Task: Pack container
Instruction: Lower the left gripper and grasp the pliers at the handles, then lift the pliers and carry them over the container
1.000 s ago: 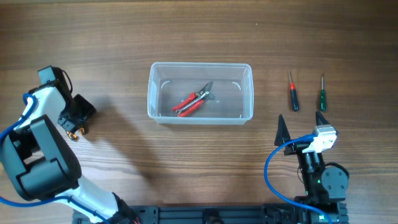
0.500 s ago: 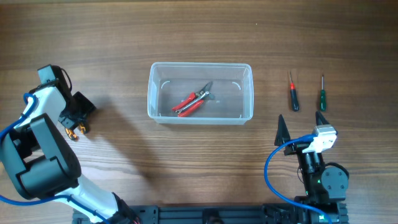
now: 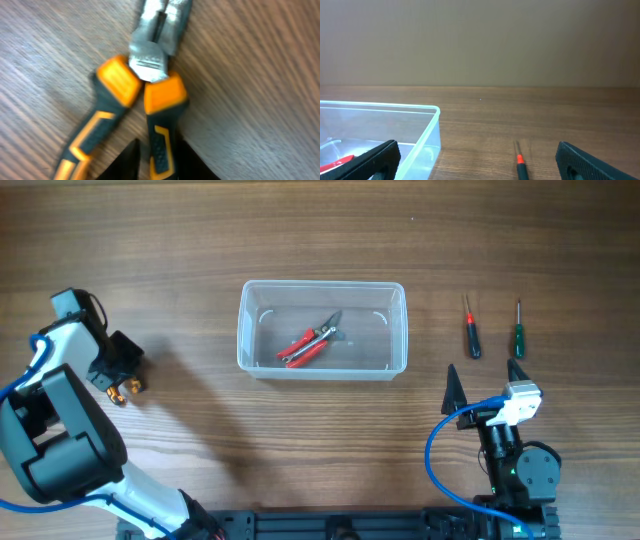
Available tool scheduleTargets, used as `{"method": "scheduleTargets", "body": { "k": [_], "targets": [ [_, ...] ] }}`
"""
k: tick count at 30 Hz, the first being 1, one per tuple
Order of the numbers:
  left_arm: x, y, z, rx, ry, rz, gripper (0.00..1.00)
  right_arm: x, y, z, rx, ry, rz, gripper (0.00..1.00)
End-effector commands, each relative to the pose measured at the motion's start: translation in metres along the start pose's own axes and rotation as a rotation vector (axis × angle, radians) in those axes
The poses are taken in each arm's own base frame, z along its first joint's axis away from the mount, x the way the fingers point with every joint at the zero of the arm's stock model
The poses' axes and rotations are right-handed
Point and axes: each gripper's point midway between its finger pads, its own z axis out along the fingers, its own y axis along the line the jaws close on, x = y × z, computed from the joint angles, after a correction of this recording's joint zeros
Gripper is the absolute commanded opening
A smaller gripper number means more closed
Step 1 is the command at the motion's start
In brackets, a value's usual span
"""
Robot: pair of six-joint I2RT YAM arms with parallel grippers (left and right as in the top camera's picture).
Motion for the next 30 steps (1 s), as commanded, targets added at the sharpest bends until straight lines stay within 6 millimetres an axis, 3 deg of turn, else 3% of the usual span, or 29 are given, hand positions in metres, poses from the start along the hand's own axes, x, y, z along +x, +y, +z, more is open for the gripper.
{"method": "scheduleTargets", "body": {
  "k": [1,6,11,20,25,30],
  "targets": [
    [-0.001,0.015,0.006,-0.021,0.019,-0.042,0.21,-0.003,0.002,-0.001,-0.011,-0.013,-0.010,1.00],
    [-0.003,0.020,0.006,-0.021,0.018,-0.060,0.23,-0.003,0.002,-0.001,-0.011,-0.013,-0.010,1.00],
    [-0.004,0.020,0.006,-0.016,0.014,-0.057,0.04,-0.003,0.002,-0.001,-0.011,-0.013,-0.010,1.00],
    [-0.006,0.004,0.001,0.067,0.028,-0.056,0.04,-0.003,0.002,-0.001,-0.011,-0.013,-0.010,1.00],
    [-0.023,0.000,-0.022,0.083,-0.013,-0.057,0.04,-0.003,0.002,-0.001,-0.010,-0.013,-0.010,1.00],
    [-0.055,-0.010,-0.072,0.126,-0.115,-0.058,0.04,-0.003,0.002,-0.001,-0.011,-0.013,-0.010,1.00]
  ]
}}
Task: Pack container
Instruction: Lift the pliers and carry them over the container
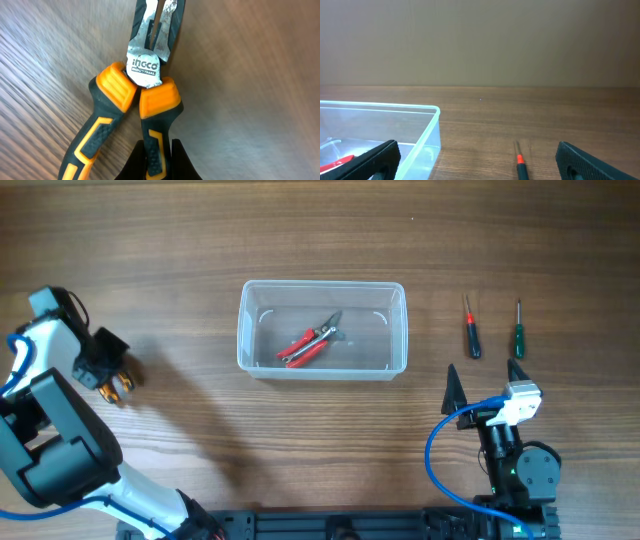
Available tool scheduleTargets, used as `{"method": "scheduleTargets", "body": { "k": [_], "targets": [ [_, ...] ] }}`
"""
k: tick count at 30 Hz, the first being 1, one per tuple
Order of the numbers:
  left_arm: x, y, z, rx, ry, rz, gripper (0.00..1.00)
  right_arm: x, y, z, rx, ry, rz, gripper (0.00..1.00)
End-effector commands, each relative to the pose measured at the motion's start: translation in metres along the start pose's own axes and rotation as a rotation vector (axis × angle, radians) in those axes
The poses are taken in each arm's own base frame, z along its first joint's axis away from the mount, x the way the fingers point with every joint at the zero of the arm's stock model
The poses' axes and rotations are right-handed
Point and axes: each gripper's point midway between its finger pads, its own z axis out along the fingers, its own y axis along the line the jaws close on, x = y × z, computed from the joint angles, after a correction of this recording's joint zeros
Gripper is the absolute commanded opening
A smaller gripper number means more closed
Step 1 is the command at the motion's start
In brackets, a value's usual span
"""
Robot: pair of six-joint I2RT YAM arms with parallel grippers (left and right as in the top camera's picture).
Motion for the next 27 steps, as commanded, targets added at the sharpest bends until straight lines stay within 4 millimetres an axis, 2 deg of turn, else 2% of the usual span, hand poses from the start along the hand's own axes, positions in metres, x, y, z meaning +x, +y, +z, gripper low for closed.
{"method": "scheduleTargets", "body": {
  "k": [1,4,8,10,14,18,22,27],
  "targets": [
    [-0.041,-0.020,-0.061,0.087,-0.150,0.000,0.04,-0.003,0.002,-0.001,-0.011,-0.013,-0.009,1.00],
    [-0.055,-0.032,-0.095,0.131,-0.217,0.010,0.04,-0.003,0.002,-0.001,-0.011,-0.013,-0.010,1.00],
    [-0.058,-0.064,-0.141,0.271,-0.282,0.055,0.04,-0.003,0.002,-0.001,-0.011,-0.013,-0.010,1.00],
    [-0.051,-0.092,-0.173,0.376,-0.320,0.113,0.04,-0.003,0.002,-0.001,-0.011,-0.013,-0.010,1.00],
    [-0.028,-0.134,-0.210,0.481,-0.382,0.227,0.04,-0.003,0.002,-0.001,-0.010,-0.013,-0.010,1.00],
    [0.023,-0.192,-0.245,0.606,-0.429,0.494,0.04,-0.003,0.002,-0.001,-0.011,-0.013,-0.010,1.00],
    [0.090,-0.244,-0.264,0.715,-0.436,0.805,0.04,-0.003,0.002,-0.001,-0.011,-0.013,-0.010,1.00],
    [0.180,-0.282,-0.271,0.770,-0.469,1.251,0.04,-0.003,0.002,-0.001,-0.011,-0.013,-0.009,1.00]
  ]
}}
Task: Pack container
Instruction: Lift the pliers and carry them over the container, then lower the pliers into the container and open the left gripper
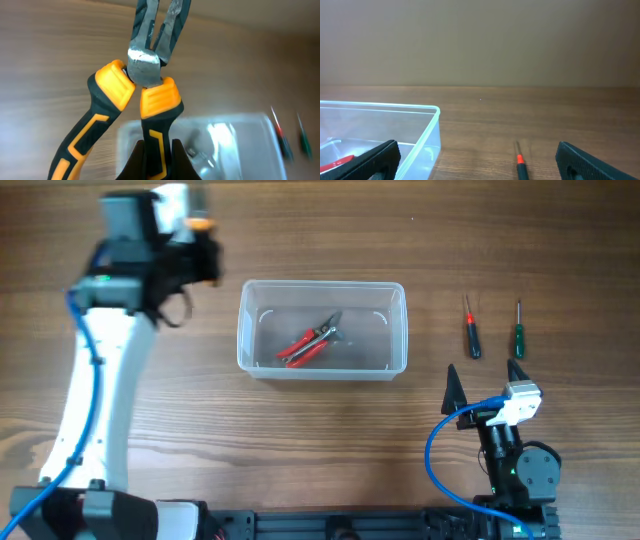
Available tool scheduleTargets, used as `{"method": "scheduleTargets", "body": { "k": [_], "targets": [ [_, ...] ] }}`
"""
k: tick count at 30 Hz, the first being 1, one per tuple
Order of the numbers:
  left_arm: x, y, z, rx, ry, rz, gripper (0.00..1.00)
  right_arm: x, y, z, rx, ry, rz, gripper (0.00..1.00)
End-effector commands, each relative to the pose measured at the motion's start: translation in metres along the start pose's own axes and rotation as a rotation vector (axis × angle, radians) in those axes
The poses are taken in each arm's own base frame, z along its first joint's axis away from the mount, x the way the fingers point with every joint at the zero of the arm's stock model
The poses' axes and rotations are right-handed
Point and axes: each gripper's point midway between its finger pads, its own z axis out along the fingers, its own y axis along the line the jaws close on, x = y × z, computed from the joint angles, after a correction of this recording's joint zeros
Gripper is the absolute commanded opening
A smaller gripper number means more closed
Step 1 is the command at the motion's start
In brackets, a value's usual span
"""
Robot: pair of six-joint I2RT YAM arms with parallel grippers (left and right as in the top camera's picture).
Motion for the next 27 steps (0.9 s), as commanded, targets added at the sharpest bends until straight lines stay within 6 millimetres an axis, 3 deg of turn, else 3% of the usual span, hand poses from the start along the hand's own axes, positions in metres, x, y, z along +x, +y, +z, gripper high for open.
{"method": "scheduleTargets", "body": {
  "k": [1,7,11,27],
  "targets": [
    [0.011,-0.086,-0.005,0.172,-0.015,0.461,0.04,-0.003,0.002,-0.001,-0.011,-0.013,-0.009,1.00],
    [0.049,-0.140,0.004,0.255,0.034,0.774,0.04,-0.003,0.002,-0.001,-0.010,-0.013,-0.010,1.00],
    [0.074,-0.152,0.018,0.296,0.103,0.894,0.04,-0.003,0.002,-0.001,-0.011,-0.013,-0.010,1.00],
    [0.184,-0.102,0.137,0.310,0.555,0.894,0.04,-0.003,0.002,-0.001,-0.011,-0.013,-0.010,1.00]
  ]
}}
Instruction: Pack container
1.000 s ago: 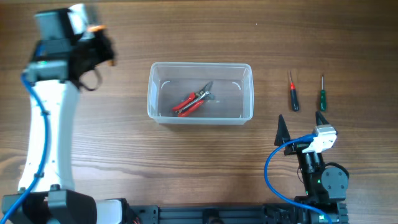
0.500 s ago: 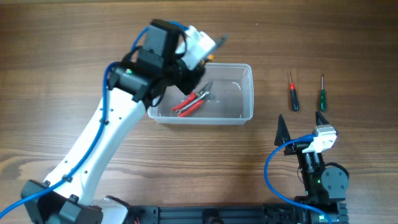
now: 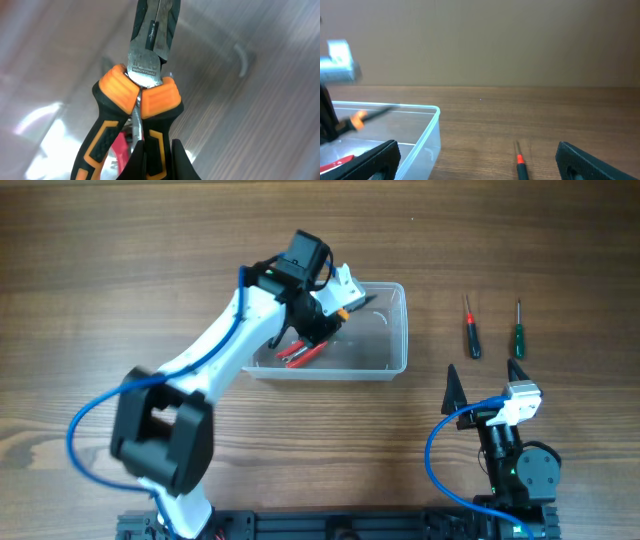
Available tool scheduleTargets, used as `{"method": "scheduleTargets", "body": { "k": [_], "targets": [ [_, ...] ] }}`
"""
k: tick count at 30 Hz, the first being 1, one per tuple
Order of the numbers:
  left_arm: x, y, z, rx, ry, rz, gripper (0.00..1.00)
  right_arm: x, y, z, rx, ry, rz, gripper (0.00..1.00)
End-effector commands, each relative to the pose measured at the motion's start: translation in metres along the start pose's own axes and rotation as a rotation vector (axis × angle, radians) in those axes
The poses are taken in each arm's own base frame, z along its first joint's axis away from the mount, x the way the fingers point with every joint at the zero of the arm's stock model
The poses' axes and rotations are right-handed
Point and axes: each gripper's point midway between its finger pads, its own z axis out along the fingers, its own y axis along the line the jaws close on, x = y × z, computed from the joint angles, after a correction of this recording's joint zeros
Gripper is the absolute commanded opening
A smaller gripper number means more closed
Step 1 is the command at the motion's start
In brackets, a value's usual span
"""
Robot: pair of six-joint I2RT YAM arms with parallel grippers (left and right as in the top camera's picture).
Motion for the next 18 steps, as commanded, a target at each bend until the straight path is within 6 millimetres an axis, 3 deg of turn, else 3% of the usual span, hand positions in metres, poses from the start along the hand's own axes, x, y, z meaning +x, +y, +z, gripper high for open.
{"method": "scheduleTargets", "body": {
  "k": [1,6,8,9,10,18],
  "targets": [
    [0.004,0.002,0.022,0.032,0.037,0.021,0.04,-0.003,0.002,-0.001,-0.011,-0.013,-0.010,1.00],
    [0.018,0.009,0.041,0.019,0.101,0.010,0.04,-0.003,0.002,-0.001,-0.011,-0.013,-0.010,1.00],
    [0.023,0.012,0.045,0.002,0.123,0.008,0.09,-0.003,0.002,-0.001,-0.011,-0.013,-0.010,1.00],
    [0.023,0.014,0.045,-0.006,0.128,0.008,0.20,-0.003,0.002,-0.001,-0.011,-0.013,-0.010,1.00],
    [0.024,0.016,0.045,-0.017,0.131,0.010,0.44,-0.003,0.002,-0.001,-0.010,-0.013,-0.010,1.00],
    [0.027,0.015,0.043,-0.020,0.146,0.007,0.56,-0.003,0.002,-0.001,-0.011,-0.013,-0.010,1.00]
  ]
}}
